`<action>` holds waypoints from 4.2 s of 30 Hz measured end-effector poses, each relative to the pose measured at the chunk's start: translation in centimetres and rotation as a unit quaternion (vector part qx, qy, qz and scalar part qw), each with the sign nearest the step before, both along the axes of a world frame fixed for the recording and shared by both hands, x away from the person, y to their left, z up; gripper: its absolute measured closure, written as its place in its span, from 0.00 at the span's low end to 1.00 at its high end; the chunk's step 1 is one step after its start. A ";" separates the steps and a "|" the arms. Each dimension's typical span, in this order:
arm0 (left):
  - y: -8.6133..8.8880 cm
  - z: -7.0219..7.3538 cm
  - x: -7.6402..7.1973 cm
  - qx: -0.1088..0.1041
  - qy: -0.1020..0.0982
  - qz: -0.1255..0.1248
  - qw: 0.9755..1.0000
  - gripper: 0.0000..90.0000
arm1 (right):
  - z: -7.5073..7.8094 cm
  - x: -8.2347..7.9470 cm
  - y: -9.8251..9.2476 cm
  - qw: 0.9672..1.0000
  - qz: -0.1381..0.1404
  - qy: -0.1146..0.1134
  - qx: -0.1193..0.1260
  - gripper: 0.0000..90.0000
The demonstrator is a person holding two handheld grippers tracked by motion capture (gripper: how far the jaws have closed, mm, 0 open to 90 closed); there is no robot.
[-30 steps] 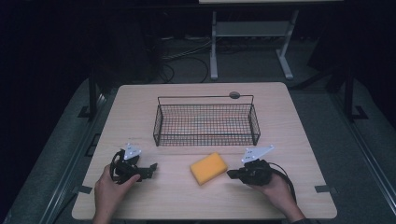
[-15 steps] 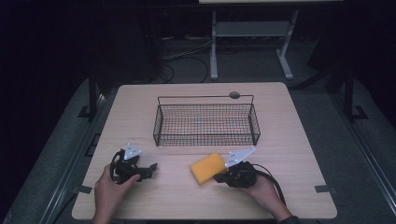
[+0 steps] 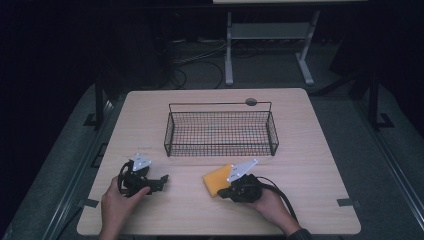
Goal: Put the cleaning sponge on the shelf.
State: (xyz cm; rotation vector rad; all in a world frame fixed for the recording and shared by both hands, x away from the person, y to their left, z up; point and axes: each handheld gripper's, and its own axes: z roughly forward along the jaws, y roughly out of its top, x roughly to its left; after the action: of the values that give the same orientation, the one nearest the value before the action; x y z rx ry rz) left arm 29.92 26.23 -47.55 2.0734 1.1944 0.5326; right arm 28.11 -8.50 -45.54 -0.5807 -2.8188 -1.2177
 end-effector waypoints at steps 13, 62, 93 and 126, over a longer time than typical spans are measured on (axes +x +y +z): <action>0.0 0.0 0.0 0.000 0.000 0.000 1.000 0.14 | 0.3 0.9 1.6 1.000 -0.002 -0.008 -0.014 1.00; 0.0 0.0 0.0 -0.003 0.000 0.001 1.000 0.14 | 3.2 4.4 2.0 0.999 -0.032 -0.013 -0.038 0.70; 0.0 0.0 0.0 0.000 0.001 0.000 1.000 0.14 | 3.6 7.8 3.5 0.988 0.000 -0.023 -0.155 0.17; 0.0 0.0 0.0 0.000 0.001 0.000 1.000 0.14 | 1.4 7.8 5.2 0.977 0.014 -0.025 -0.210 0.15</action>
State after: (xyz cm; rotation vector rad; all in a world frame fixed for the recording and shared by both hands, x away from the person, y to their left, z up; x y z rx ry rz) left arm 29.92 26.24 -47.53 2.0759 1.1950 0.5302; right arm 35.94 -3.32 -44.17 -0.5225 -3.1309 -0.6351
